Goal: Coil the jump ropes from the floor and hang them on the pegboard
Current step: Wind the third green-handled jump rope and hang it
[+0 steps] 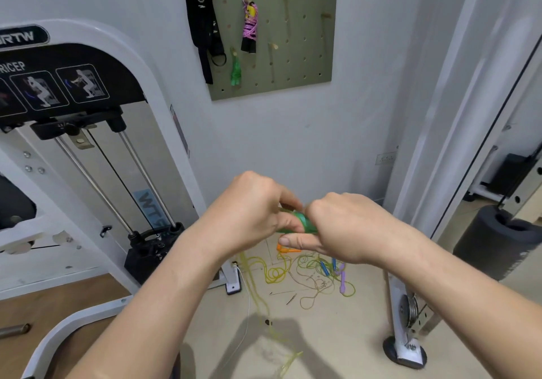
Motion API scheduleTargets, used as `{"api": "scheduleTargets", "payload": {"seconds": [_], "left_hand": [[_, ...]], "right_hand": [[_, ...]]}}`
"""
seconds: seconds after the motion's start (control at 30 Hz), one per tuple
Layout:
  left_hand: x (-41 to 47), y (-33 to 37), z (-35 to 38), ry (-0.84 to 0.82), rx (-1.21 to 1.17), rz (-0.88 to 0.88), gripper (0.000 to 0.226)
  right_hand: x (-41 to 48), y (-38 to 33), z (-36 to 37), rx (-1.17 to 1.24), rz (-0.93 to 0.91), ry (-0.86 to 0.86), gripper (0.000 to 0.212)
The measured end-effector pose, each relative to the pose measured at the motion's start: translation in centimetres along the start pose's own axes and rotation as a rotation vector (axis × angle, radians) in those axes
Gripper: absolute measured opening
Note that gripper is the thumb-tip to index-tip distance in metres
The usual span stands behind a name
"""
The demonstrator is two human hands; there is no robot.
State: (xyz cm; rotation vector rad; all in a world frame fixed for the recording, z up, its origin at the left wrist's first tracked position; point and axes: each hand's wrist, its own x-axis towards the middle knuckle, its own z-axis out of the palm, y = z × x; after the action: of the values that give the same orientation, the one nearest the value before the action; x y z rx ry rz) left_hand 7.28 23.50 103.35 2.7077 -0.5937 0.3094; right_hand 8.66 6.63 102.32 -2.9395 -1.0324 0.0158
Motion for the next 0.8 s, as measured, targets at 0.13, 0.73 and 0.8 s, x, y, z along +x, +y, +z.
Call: {"api": "scheduleTargets", "payload": {"seconds": [0.13, 0.73, 0.8], "left_hand": [[0.7, 0.1, -1.1, -0.115, -0.136, -0.081, 0.022], [1.2, 0.7, 3.6, 0.168, -1.387, -0.53, 0.026], [0.4, 0.4, 4.1, 0.239, -1.415, -0.473, 0.027]], "right_hand": [[0.1, 0.3, -0.1, -0.008, -0.072, 0.108, 0.052], [1.2, -0.5, 0.8, 1.549, 0.131, 0.321, 0.022], [1.2, -0.7, 1.4, 1.619, 0.183, 0.333, 0.023]]}}
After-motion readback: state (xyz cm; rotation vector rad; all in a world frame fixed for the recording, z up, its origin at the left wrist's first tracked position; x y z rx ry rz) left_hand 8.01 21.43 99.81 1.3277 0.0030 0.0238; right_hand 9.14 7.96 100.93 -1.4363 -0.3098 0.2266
